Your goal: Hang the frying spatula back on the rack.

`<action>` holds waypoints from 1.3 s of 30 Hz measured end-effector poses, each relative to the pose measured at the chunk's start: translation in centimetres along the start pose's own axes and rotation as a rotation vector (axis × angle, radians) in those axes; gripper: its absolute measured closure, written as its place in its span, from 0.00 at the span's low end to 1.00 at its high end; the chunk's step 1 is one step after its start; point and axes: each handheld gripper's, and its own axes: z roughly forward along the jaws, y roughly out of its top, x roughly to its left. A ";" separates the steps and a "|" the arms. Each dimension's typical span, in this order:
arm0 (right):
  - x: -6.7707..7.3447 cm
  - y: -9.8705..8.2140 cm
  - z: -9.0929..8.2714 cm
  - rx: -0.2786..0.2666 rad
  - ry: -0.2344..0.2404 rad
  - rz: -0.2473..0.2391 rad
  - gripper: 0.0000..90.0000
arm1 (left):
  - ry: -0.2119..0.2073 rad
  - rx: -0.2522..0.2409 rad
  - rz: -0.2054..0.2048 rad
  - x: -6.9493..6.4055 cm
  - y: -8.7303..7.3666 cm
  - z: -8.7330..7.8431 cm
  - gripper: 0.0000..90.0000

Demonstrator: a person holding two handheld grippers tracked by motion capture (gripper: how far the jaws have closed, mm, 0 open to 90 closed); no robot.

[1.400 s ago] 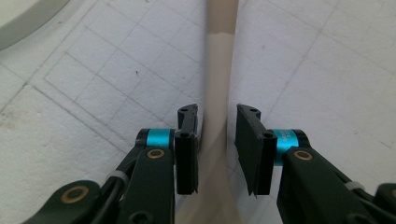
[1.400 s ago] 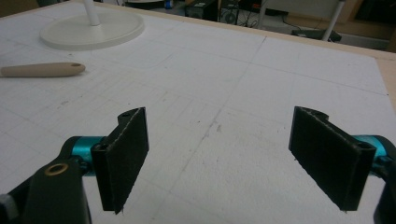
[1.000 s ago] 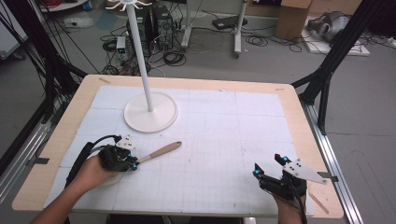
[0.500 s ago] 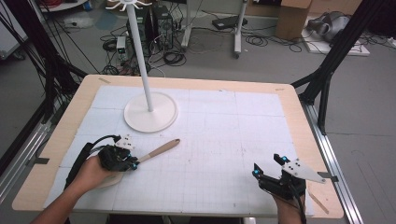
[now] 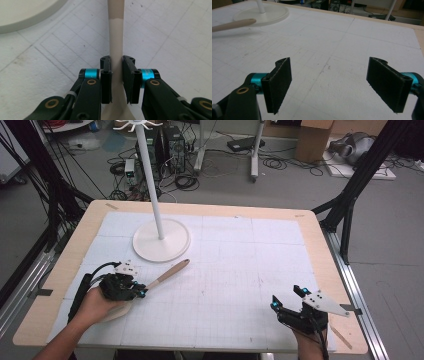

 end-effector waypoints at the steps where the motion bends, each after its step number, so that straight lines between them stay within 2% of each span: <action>1: 0.0 0.0 0.0 0.003 0.001 0.001 0.21 | 0.006 -0.014 -0.004 0.0 0.0 -0.3 0.86; 12: 0.4 0.0 0.6 0.005 0.025 0.023 0.21 | 0.057 -0.199 -0.067 -0.5 0.1 -2.6 0.86; 18: 1.1 0.5 1.5 0.002 0.058 0.015 0.21 | 0.077 -0.289 -0.092 -1.2 0.0 -3.5 0.86; 19: 1.4 0.7 1.9 0.005 0.076 0.013 0.21 | 0.077 -0.312 -0.101 -1.3 0.0 -3.6 0.86; 22: 1.6 0.9 2.1 0.009 0.085 0.012 0.21 | 0.084 -0.363 -0.126 -1.6 -0.3 -3.7 0.86; 28: 2.2 1.7 3.0 0.001 0.108 -0.004 0.21 | 0.100 -0.415 -0.146 -2.3 -0.7 -3.5 0.86; 31: 2.4 1.9 3.1 0.001 0.114 -0.003 0.21 | 0.119 -0.433 -0.141 -2.8 -0.8 -3.4 0.86; 34: 2.7 2.4 3.5 -0.005 0.126 -0.002 0.21 | 0.120 -0.464 -0.144 -3.3 -0.8 -3.3 0.86; 39: 3.5 3.7 4.3 -0.031 0.163 0.005 0.21 | 0.142 -0.507 -0.133 -4.1 -0.6 -3.4 0.86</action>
